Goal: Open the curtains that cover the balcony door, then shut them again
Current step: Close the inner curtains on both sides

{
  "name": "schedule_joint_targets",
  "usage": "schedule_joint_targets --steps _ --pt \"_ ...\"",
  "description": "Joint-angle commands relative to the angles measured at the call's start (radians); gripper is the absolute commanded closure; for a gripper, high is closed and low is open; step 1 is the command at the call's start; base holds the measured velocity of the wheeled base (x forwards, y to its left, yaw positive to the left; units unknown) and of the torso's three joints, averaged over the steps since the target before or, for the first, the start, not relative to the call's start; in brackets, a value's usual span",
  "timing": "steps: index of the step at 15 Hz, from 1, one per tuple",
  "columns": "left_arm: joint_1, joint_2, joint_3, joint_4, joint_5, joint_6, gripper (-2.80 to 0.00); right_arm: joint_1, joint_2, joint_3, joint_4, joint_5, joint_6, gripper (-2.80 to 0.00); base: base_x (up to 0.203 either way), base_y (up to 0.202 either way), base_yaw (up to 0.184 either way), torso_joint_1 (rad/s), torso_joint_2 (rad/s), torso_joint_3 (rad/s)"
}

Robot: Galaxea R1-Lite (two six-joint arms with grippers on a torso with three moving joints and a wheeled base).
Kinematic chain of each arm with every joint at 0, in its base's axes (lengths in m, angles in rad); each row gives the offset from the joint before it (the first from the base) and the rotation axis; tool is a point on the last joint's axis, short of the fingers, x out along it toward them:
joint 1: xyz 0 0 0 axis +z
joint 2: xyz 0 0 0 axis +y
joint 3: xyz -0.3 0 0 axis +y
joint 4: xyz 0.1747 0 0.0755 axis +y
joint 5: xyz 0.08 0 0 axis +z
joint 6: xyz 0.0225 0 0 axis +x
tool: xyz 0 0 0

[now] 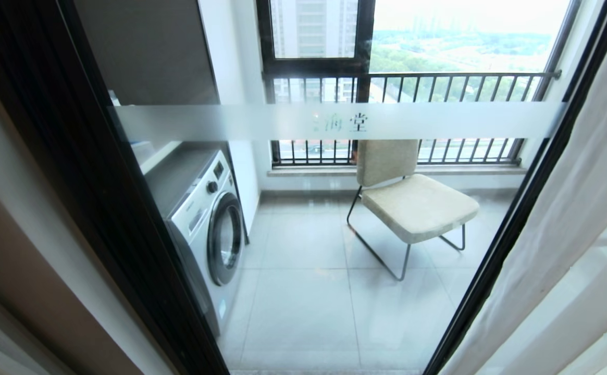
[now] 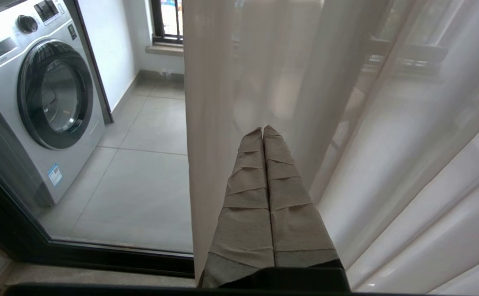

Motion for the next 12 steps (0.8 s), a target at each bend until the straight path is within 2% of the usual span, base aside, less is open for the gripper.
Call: schedule_joint_targets --steps 1,12 --pt "0.0 0.0 0.0 -0.001 0.0 -0.002 0.0 0.0 -0.003 0.0 -0.001 0.002 -0.001 0.0 0.0 0.0 0.0 0.0 0.0 0.0" --pt "0.0 0.0 0.0 -0.001 0.0 -0.002 0.0 0.0 -0.003 0.0 0.0 0.002 -0.002 0.0 0.0 0.0 0.0 0.0 0.0 0.0"
